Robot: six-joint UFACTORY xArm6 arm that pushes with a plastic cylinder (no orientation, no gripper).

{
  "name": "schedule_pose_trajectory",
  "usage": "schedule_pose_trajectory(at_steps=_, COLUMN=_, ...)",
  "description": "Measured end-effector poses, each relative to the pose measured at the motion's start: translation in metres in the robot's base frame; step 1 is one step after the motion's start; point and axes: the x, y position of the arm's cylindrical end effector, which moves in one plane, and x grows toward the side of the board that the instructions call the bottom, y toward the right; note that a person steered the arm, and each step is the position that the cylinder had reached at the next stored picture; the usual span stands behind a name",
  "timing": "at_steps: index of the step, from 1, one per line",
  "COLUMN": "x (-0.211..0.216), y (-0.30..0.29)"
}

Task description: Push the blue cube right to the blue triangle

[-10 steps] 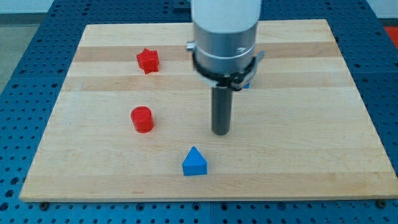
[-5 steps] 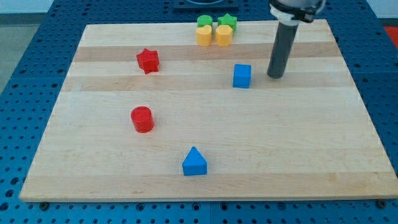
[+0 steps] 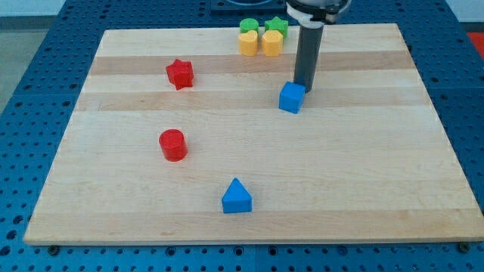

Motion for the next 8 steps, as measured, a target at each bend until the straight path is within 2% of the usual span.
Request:
schedule_pose_trajectory(at_steps=3, x=0.011, y=-0.032)
schedule_pose_trajectory(at_steps=8, x=0.094, y=-0.032)
